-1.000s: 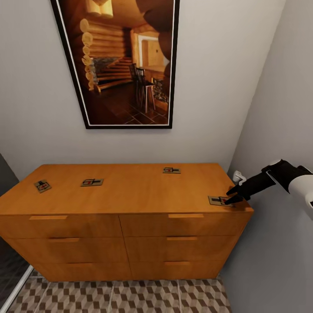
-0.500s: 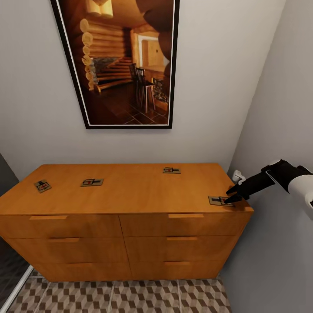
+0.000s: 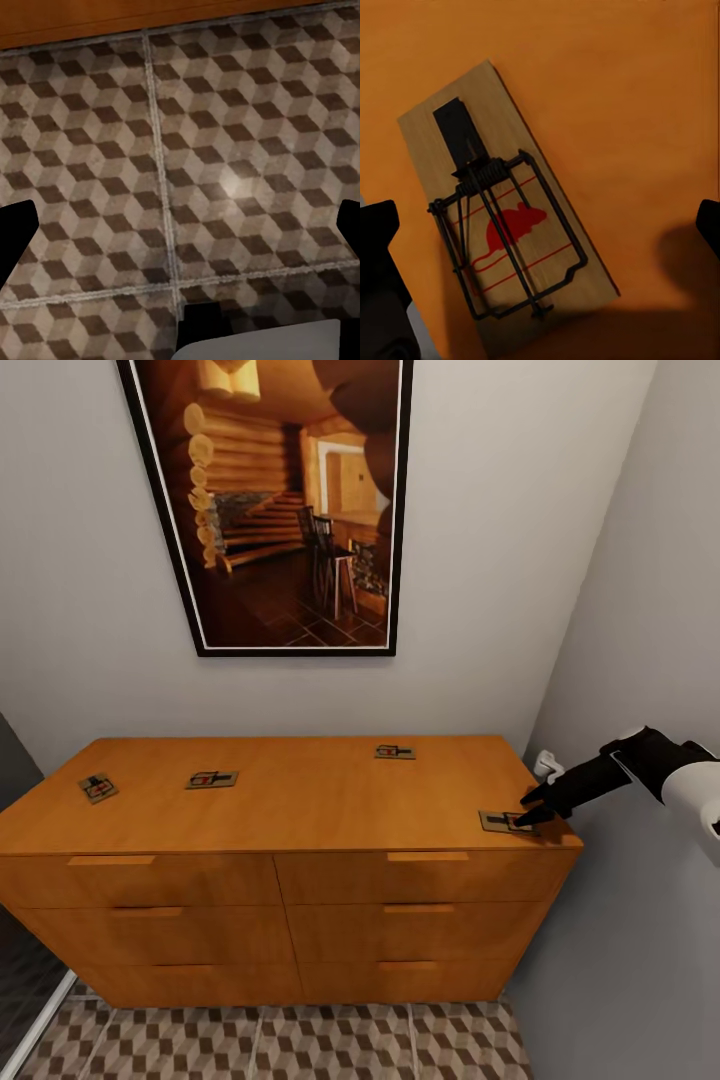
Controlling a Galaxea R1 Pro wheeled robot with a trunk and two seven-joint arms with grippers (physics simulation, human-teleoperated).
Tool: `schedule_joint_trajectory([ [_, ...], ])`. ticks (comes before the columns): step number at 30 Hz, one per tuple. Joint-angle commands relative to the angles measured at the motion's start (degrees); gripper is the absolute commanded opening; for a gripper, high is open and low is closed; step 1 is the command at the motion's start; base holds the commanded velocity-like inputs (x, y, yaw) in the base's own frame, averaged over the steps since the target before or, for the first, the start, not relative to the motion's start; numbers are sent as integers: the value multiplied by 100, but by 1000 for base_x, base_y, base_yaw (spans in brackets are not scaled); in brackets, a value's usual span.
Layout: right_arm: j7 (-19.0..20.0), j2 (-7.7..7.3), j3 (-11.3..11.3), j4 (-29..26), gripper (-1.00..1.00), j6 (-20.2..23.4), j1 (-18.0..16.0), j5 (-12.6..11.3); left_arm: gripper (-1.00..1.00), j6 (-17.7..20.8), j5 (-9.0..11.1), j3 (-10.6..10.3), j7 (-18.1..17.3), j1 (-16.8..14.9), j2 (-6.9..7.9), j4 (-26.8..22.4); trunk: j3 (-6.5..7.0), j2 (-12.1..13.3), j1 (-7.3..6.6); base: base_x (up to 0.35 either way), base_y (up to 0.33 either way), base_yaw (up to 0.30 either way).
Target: Take the four mousetraps from the cabinet in the bathroom and place them on the bathroom floor. Make sure all four end up on the same floor surface, and ensure that at least two of them are either under or directly next to the same bathroom sink.
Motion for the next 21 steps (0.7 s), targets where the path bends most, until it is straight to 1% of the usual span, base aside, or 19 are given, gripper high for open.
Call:
schedule_joint_trajectory([
  [1,13,-4,38,-7,100,53,4,60,100,-37,10,-25,-12,-12,-1,24,-7,-2,1,-5,0,0],
  [21,1,-1,38,-6,100,53,4,60,100,-40,10,-25,-14,-12,8,24,-7,-2,1,-68,0,0],
])
